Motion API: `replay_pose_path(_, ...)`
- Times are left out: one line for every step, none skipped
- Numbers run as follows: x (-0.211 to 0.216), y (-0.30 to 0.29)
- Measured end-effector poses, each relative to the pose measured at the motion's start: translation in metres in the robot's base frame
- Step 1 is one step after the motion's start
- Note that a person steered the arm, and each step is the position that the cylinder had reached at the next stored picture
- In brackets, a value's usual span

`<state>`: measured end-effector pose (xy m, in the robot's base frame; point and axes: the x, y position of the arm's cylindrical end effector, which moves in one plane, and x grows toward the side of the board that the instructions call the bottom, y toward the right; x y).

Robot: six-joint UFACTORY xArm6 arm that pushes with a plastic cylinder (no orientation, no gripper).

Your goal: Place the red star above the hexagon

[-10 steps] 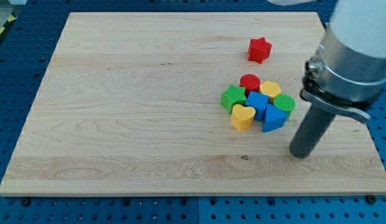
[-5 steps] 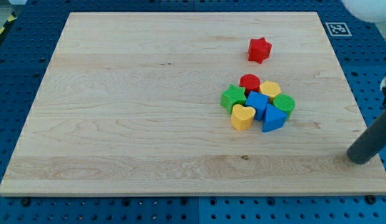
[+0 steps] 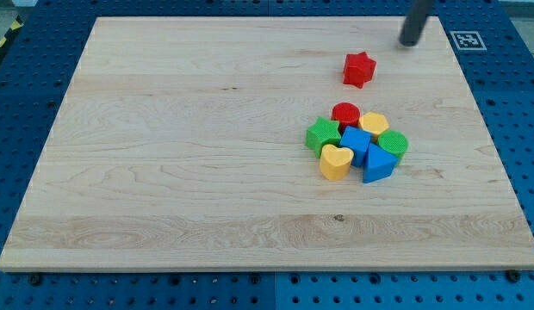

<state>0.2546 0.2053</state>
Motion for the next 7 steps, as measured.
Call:
replay_pose_path(0.000,-0.041)
replay_pose_path(0.000,-0.061)
replay_pose_path(0.014,-0.063)
replay_pose_path(0.016,-0.063)
replay_pose_path(0.033,-0.063)
replay_pose_path(0.040,-0.062)
replay_pose_path(0.049,-0.031)
